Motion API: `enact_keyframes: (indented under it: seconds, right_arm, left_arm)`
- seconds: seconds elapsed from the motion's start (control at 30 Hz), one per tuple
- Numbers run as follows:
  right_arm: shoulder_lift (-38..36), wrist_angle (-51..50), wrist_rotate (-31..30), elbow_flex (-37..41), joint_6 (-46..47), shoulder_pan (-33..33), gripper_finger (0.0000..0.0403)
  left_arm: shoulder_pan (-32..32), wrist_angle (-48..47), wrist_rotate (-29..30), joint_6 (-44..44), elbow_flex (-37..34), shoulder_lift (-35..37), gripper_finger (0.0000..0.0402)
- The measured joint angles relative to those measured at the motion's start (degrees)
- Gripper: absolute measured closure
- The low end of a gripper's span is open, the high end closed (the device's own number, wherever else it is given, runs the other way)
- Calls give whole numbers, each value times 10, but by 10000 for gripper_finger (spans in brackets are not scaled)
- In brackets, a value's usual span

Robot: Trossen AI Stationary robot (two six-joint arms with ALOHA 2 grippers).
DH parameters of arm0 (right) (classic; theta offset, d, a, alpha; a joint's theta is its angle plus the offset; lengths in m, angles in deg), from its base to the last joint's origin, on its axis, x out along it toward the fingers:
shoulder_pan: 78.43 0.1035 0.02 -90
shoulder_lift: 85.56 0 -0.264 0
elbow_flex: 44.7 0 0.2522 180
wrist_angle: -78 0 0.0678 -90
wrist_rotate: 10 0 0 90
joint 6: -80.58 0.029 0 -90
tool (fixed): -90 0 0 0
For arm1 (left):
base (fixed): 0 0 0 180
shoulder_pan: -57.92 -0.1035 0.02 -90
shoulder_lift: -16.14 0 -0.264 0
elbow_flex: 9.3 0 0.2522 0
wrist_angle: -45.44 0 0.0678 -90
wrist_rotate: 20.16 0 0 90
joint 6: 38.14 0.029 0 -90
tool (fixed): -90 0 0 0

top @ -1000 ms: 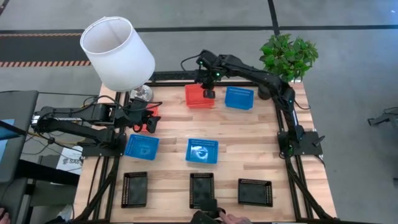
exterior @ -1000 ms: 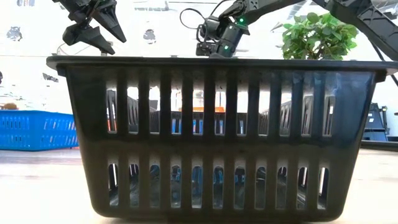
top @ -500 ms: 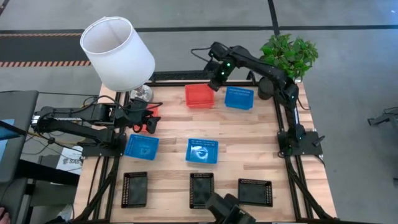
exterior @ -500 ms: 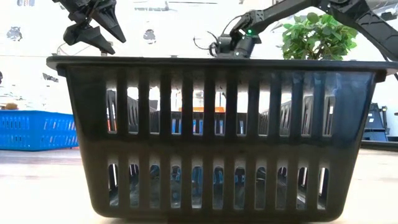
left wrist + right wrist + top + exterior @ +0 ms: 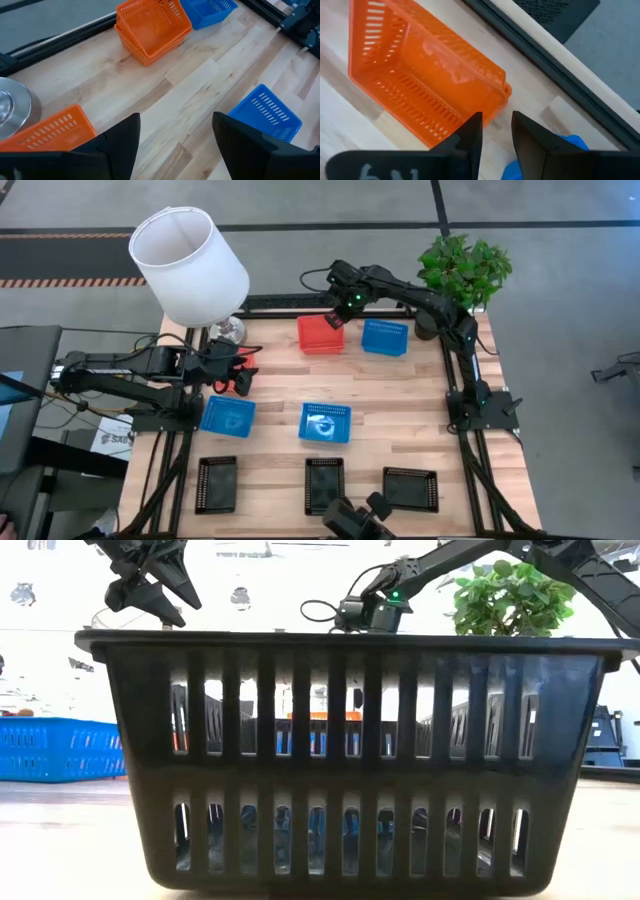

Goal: Stack baskets by color
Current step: Stack the bottom orange bin on the top orange bin

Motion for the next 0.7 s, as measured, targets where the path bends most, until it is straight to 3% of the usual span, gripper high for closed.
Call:
enact_keyframes:
  seconds: [0.47, 0.7]
  right_arm:
    - [4, -13, 1, 0, 66, 0, 189]
    - [8, -12, 16, -1, 121, 6, 183]
  left_arm:
    - [0, -1, -3, 24, 0, 0, 166]
    - [0, -1, -3, 25, 0, 0, 166]
